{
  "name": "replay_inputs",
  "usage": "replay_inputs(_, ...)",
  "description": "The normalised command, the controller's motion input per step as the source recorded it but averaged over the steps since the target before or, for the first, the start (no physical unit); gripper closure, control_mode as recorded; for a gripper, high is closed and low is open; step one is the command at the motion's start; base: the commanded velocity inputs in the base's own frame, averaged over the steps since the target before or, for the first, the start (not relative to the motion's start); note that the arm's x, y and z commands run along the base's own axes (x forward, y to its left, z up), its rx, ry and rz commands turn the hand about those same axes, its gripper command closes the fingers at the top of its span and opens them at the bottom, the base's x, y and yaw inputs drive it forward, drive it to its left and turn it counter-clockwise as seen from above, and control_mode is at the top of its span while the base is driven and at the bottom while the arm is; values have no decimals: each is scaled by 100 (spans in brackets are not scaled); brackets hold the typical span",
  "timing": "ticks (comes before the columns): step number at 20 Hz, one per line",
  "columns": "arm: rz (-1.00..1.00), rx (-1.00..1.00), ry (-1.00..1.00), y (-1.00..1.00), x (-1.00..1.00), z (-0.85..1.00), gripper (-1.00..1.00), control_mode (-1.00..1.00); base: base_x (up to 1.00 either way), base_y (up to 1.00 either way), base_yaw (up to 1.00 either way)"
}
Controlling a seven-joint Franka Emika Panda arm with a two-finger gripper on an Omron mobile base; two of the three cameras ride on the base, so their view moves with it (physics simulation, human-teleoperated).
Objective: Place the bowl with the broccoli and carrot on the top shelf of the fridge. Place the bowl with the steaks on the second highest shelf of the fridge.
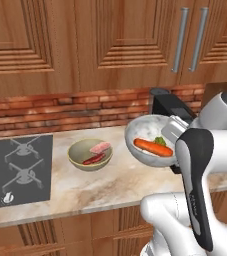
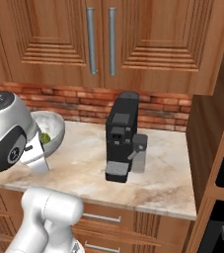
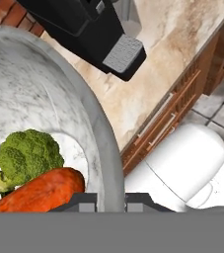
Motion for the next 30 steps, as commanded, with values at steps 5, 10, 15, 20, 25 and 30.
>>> replay_inputs(5,0,0,0,0,0,0,100,100,-54,0,-7)
replay_inputs(10,0,0,0,0,0,0,100,100,-59,-1,-38)
replay_inputs(15,0,0,0,0,0,0,100,100,-67,-5,-64)
replay_inputs(20,0,0,0,0,0,0,100,100,-66,-1,-75)
replay_inputs(25,0,0,0,0,0,0,100,100,-45,-13,-76)
replay_inputs(30,0,0,0,0,0,0,100,100,-25,-18,-79)
